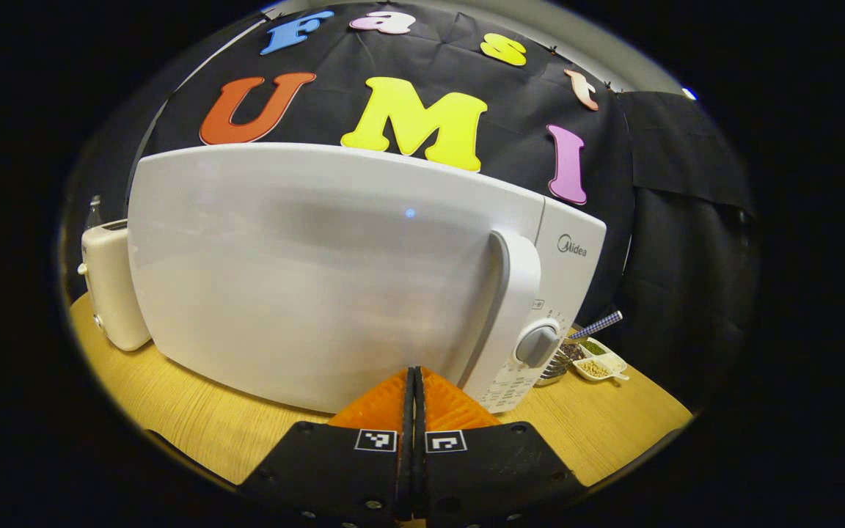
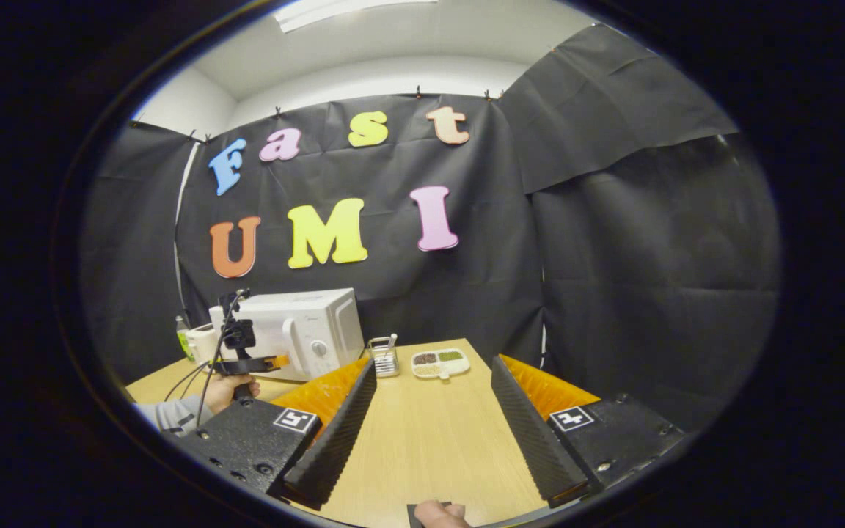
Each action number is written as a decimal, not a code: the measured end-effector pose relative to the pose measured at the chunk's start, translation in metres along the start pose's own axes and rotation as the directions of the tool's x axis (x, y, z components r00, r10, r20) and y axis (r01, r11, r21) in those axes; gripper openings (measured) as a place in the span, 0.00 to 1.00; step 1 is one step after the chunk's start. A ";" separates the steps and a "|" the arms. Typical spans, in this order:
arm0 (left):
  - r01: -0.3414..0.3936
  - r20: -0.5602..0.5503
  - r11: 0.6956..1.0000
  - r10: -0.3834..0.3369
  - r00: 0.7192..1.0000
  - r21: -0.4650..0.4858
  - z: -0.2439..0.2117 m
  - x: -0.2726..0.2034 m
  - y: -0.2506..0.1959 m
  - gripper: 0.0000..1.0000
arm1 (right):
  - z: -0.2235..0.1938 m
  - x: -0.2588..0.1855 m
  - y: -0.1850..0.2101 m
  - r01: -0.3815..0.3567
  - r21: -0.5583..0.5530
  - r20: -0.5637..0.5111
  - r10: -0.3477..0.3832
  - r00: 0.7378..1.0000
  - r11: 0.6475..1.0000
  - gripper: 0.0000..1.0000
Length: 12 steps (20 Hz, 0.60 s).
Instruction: Open the microwave oven with the left hand, put the food in, and close the microwave oven.
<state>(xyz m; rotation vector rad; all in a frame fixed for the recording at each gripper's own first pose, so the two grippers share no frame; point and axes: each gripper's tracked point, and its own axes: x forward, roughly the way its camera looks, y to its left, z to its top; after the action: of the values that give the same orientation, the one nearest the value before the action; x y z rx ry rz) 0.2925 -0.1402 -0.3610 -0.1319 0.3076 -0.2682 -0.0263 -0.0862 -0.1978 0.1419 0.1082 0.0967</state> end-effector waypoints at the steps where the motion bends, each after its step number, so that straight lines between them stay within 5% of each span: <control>1: 0.002 0.007 1.000 -0.002 1.000 -0.003 0.004 -0.007 -0.001 0.00 | 0.001 -0.003 0.001 0.002 -0.003 -0.001 -0.002 1.000 1.000 0.90; 3: -0.013 0.008 1.000 0.013 1.000 0.006 0.011 -0.027 0.000 0.00 | 0.000 -0.007 0.004 0.008 -0.001 -0.007 -0.008 1.000 1.000 0.90; 4: -0.015 0.007 1.000 0.015 1.000 0.014 0.014 -0.037 0.000 0.00 | 0.000 -0.010 0.004 0.011 -0.003 -0.010 -0.011 1.000 1.000 1.00; 6: -0.001 0.009 0.999 0.001 1.000 0.032 0.025 -0.064 -0.001 0.00 | 0.003 -0.015 0.009 0.005 -0.003 -0.012 -0.005 1.000 1.000 1.00; 7: 0.004 0.019 0.999 -0.005 1.000 0.033 0.031 -0.077 -0.001 0.00 | 0.004 -0.017 0.012 0.002 -0.003 -0.009 -0.002 1.000 1.000 0.90; 8: -0.004 0.025 1.000 0.003 1.000 0.031 0.038 -0.096 0.001 0.03 | 0.007 -0.020 0.013 0.001 -0.006 -0.004 -0.001 1.000 1.000 1.00; 10: -0.028 0.051 0.999 0.026 0.998 0.031 0.052 -0.127 0.007 0.27 | 0.010 -0.025 0.018 -0.004 -0.012 0.003 0.004 1.000 1.000 1.00; 11: -0.030 0.060 0.999 0.028 0.998 0.029 0.059 -0.144 0.007 0.43 | 0.011 -0.027 0.022 -0.008 -0.013 0.005 0.008 1.000 1.000 0.91; 12: -0.047 0.072 0.998 0.045 0.996 0.032 0.067 -0.163 0.010 0.72 | 0.012 -0.028 0.026 -0.012 -0.014 0.005 0.012 1.000 1.000 1.00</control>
<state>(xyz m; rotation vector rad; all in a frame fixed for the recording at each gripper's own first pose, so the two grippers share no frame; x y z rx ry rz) 0.1668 -0.0789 -0.2536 -0.1011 0.2349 -0.2224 -0.0552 -0.0648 -0.1792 0.1284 0.1017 0.1090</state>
